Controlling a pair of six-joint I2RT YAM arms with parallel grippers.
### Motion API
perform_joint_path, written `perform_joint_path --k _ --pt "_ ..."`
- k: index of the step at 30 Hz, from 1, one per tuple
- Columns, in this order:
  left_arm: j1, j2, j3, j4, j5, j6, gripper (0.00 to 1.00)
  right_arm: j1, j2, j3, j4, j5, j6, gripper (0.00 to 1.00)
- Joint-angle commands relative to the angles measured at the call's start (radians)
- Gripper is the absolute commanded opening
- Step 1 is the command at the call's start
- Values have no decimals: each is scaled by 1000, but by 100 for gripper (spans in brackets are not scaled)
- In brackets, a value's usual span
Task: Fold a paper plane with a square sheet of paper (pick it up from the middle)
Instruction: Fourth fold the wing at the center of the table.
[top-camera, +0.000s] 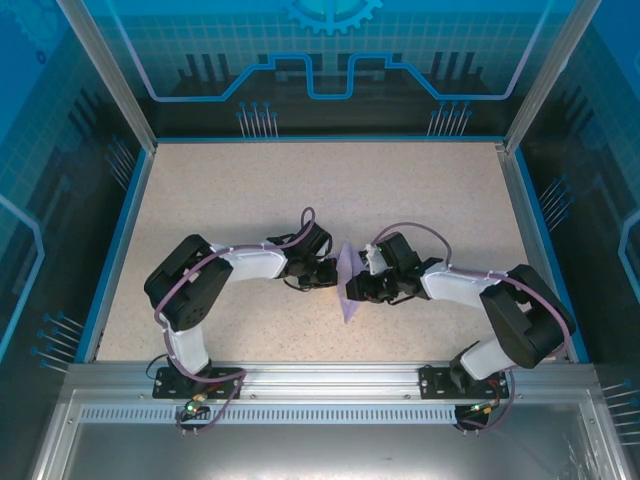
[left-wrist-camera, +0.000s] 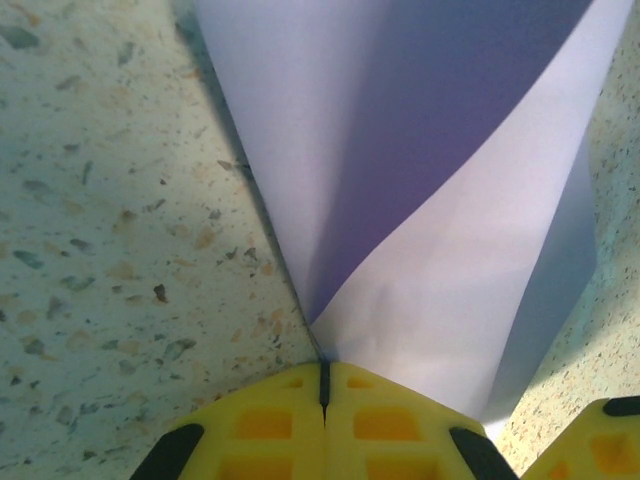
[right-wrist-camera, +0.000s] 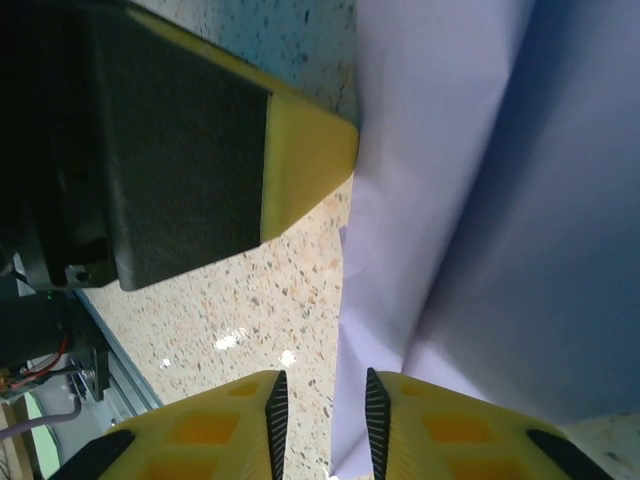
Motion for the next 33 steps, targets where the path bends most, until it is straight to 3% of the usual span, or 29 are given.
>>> perform_joint_path --k 1,13,33 --pt "-8 89 -12 -4 -83 29 0 -31 1 24 20 -27 17 26" --pt "-8 82 -29 14 -86 28 0 -94 198 152 54 -58 -21 14" --pt "-10 65 0 16 -56 26 0 -116 320 227 -56 5 -67 13"
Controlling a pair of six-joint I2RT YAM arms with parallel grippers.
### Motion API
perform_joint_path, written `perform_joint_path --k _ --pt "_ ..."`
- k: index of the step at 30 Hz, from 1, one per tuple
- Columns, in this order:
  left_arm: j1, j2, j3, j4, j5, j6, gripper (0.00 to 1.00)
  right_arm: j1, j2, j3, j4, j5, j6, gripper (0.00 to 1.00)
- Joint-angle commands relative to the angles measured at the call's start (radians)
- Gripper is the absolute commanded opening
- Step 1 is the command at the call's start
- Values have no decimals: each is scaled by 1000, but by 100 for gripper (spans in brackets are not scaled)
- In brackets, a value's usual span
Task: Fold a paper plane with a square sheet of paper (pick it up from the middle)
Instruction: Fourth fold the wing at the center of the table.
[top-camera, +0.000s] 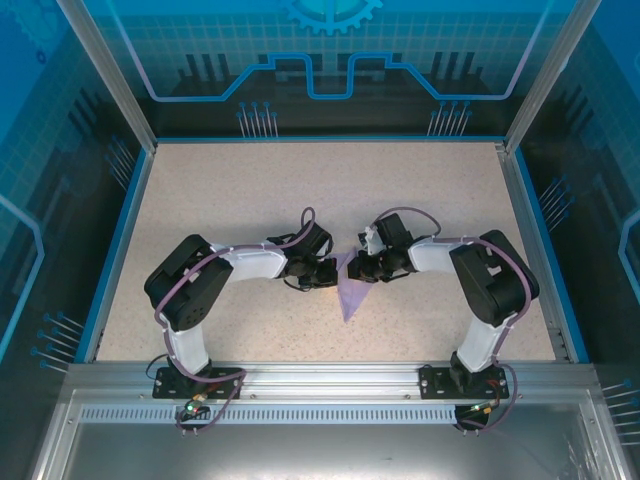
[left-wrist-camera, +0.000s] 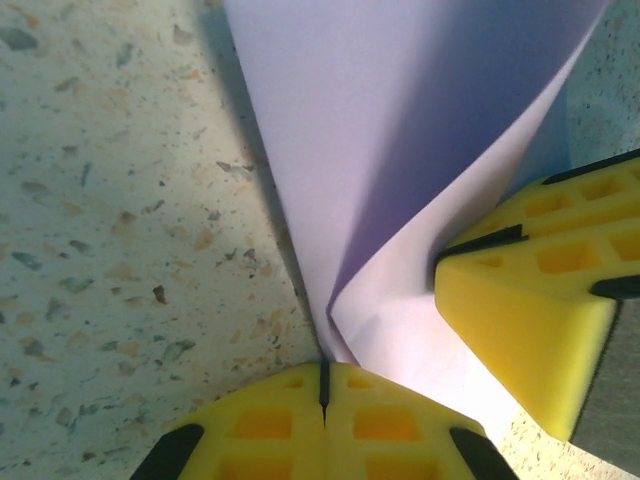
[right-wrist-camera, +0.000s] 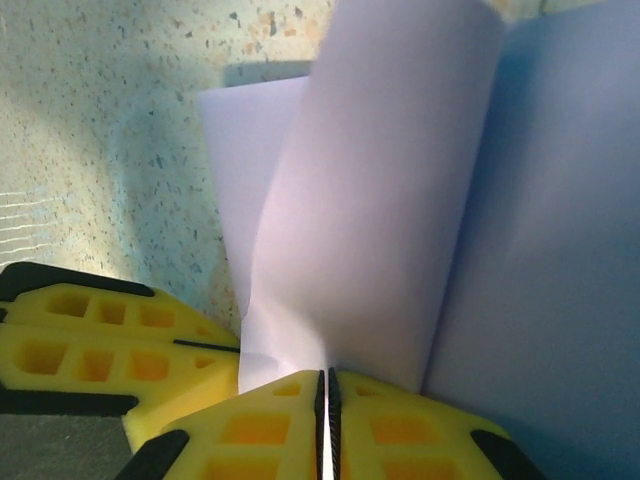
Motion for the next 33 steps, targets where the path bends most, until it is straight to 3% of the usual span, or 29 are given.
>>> perform_joint_path --k 1,5,8,18,24,33 --pt "-10 58 1 16 -57 24 0 -14 36 22 -51 20 -4 13" --pt "-14 22 14 -10 -62 21 0 -14 45 24 -71 29 1 13" --pt "-19 -25 13 -32 -72 7 5 -13 45 22 -83 38 6 13" --pt "-124 -163 -29 -91 -136 -144 40 -14 65 14 -86 47 28 13" --pt "-201 -159 -80 -31 -145 -238 42 -12 72 12 -75 36 36 12" --pt "-221 -103 -80 0 -155 -247 36 -12 65 2 -73 29 32 12"
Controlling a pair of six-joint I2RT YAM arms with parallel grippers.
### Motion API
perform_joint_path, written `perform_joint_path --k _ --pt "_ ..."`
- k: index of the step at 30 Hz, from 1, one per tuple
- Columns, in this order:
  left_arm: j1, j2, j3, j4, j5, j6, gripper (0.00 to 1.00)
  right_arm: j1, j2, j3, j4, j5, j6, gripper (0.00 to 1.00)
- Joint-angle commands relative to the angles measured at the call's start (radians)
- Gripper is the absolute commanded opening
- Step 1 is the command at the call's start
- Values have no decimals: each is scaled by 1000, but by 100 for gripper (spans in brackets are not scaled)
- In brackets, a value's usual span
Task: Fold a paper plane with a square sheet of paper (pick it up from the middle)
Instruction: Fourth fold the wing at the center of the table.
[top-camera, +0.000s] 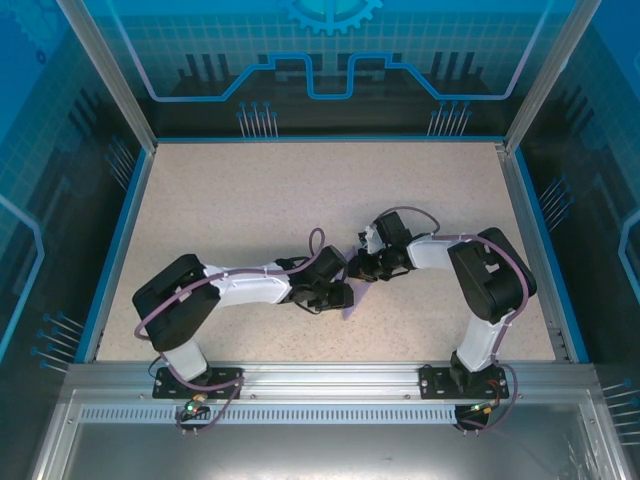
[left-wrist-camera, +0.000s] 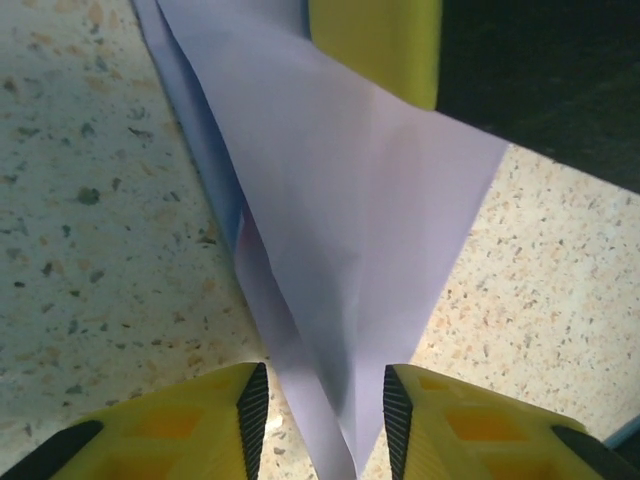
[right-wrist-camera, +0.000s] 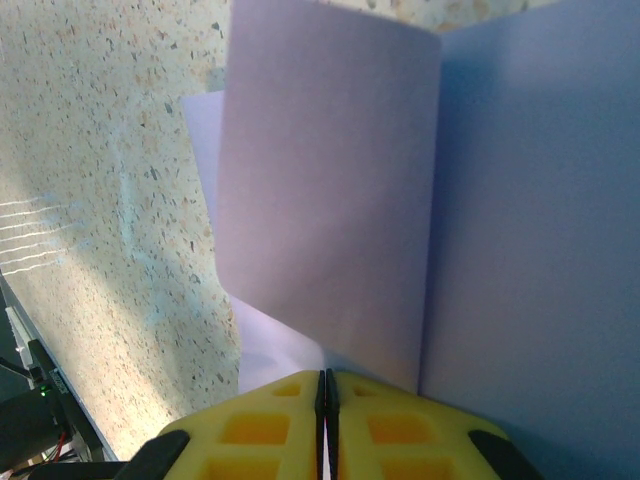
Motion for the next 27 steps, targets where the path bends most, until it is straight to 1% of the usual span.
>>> perform_joint_path --k 1,13,19,25,27 --pt "-7 23 -5 20 -25 -17 35 -6 44 -22 -48 40 4 12" --pt "-6 55 4 4 -31 9 19 -6 49 -33 -37 36 7 12" --pt "-6 77 18 -17 -37 27 15 -6 52 -39 -36 38 6 12" --pt "-8 98 34 -45 -48 49 14 -7 49 -42 -34 38 6 12" --pt "-8 102 44 -61 -54 54 11 -6 47 -43 -34 39 4 12"
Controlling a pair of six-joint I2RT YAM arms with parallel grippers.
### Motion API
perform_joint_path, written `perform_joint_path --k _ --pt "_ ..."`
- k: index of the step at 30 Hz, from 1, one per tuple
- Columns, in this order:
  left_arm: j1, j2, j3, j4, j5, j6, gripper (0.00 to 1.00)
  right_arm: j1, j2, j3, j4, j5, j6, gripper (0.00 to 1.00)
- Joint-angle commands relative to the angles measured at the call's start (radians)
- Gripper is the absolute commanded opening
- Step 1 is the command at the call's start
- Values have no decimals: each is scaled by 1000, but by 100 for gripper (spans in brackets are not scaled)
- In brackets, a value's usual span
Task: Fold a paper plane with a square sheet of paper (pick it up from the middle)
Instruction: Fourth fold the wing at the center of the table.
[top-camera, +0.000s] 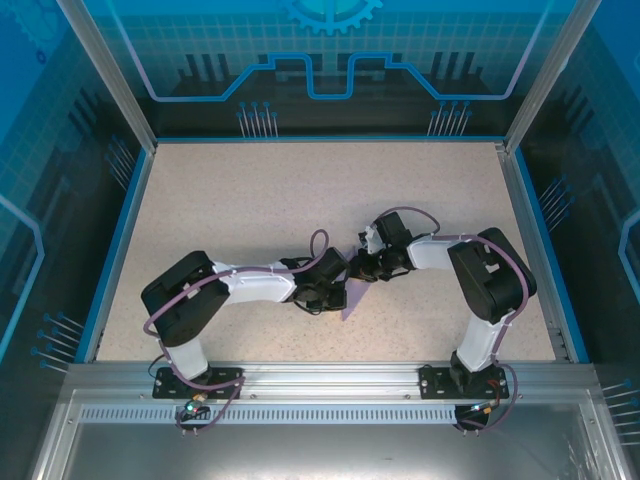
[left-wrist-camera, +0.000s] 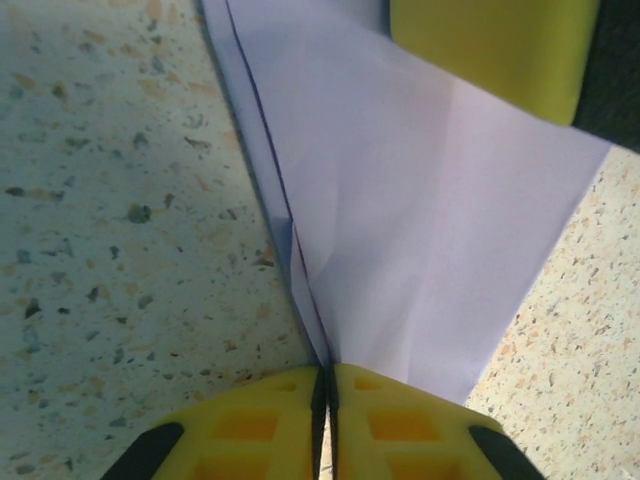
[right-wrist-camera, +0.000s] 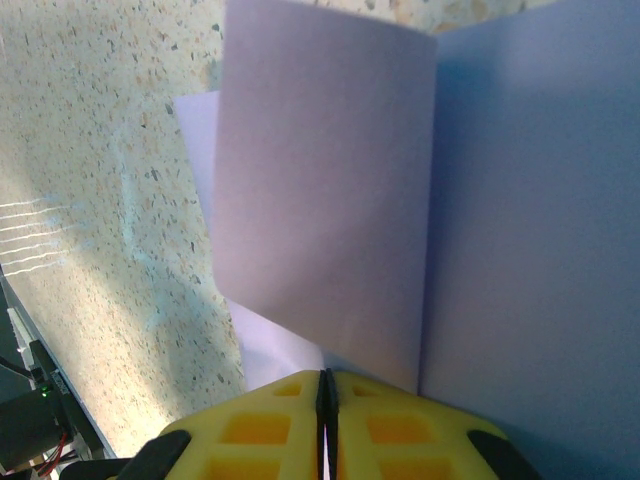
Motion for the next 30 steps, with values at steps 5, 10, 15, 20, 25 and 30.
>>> perform_joint_path --k 5,10,15,20,25,30 --pt "-8 -25 20 -40 -61 31 11 -6 53 -38 -43 39 -1 12" --pt "-13 -102 21 -36 -53 6 17 -7 54 -42 -40 40 -5 12" --pt "-28 -118 35 -43 -45 0 21 -6 56 -46 -36 38 -5 12" --pt "-34 -61 59 -55 -31 3 28 -8 58 -48 -34 36 -7 12" --pt "-38 -28 62 -60 -38 5 31 -9 59 -54 -31 35 -6 12" --pt "-43 0 68 -62 -24 6 31 -9 62 -59 -25 34 -4 12"
